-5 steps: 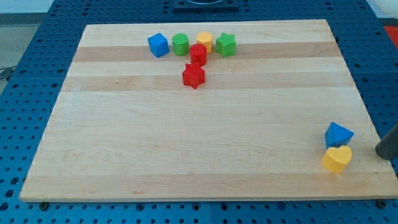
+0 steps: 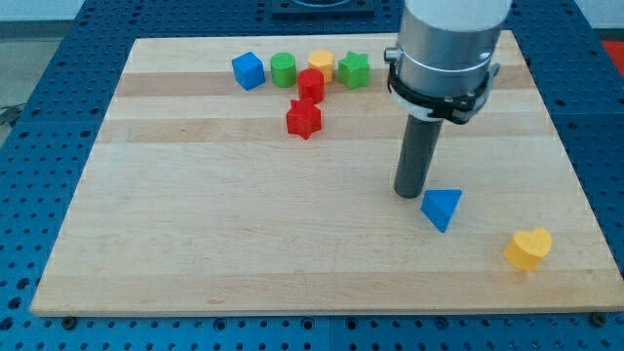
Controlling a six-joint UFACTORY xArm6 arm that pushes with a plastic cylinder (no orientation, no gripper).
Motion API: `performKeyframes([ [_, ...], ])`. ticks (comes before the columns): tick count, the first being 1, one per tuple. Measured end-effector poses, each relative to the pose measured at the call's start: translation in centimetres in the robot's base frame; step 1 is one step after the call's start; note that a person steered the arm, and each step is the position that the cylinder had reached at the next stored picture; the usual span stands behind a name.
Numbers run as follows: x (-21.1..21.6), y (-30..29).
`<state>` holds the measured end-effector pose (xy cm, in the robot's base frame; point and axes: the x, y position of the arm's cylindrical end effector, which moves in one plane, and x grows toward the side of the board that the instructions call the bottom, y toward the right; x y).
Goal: Place the blue triangle towards the bottom of the red star
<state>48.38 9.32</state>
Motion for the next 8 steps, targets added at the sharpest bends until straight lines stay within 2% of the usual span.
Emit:
performKeyframes([
  [1,-3.3,4.9],
  [2,-4.6,6.9],
  [3,0.0,7.4],
  [4,0.1,7.3],
  [6,7.2,3.2],
  [7,7.2,3.2],
  [8,6.6,-1.5],
])
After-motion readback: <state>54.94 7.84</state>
